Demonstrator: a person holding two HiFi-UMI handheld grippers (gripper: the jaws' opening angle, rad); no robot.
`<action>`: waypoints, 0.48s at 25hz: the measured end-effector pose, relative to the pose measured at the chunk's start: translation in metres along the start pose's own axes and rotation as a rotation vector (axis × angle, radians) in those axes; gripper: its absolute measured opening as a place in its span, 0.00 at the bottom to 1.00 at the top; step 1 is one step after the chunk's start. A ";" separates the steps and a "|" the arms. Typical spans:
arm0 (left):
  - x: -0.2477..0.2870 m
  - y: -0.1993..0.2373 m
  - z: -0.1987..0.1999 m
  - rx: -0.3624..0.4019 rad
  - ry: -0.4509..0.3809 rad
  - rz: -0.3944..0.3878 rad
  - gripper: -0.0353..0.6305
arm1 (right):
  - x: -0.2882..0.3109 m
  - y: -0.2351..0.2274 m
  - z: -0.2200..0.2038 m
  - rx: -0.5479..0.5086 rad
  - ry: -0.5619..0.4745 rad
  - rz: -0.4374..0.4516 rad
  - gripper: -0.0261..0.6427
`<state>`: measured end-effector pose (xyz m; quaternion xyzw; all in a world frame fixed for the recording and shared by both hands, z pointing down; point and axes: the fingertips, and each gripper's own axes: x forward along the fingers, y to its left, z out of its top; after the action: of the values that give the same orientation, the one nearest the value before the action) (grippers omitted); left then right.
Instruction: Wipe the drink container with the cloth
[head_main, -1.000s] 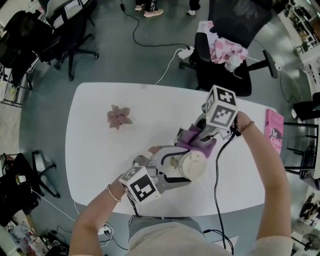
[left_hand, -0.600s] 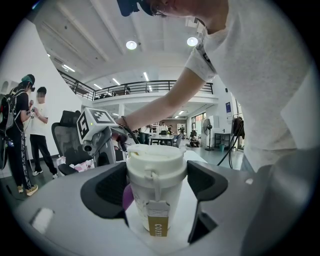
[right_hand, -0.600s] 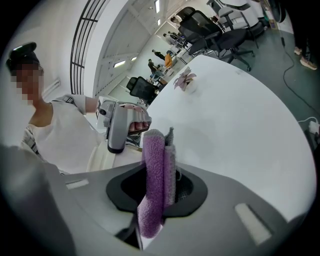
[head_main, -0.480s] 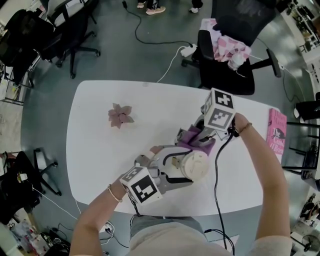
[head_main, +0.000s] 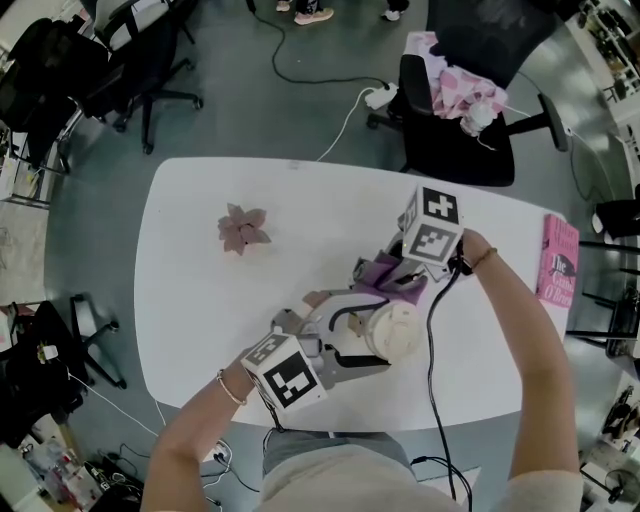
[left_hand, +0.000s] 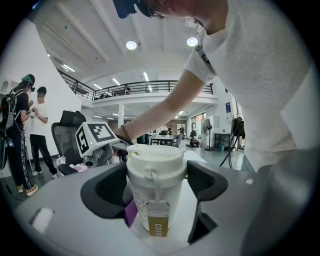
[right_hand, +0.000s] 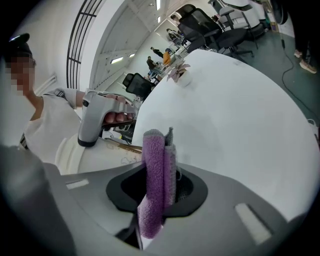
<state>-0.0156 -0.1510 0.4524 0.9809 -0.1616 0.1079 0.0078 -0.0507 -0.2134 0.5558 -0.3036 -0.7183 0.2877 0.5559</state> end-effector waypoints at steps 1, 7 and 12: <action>0.000 0.000 0.000 -0.004 -0.002 0.002 0.62 | 0.002 -0.002 -0.001 0.002 -0.001 -0.004 0.14; -0.001 0.001 0.001 -0.008 -0.001 0.001 0.62 | 0.013 -0.015 -0.004 0.016 -0.018 -0.014 0.14; 0.000 0.001 0.002 -0.014 -0.002 0.005 0.62 | 0.021 -0.024 -0.007 -0.005 -0.042 -0.048 0.14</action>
<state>-0.0158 -0.1522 0.4502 0.9805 -0.1647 0.1059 0.0142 -0.0510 -0.2125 0.5887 -0.2814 -0.7377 0.2787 0.5467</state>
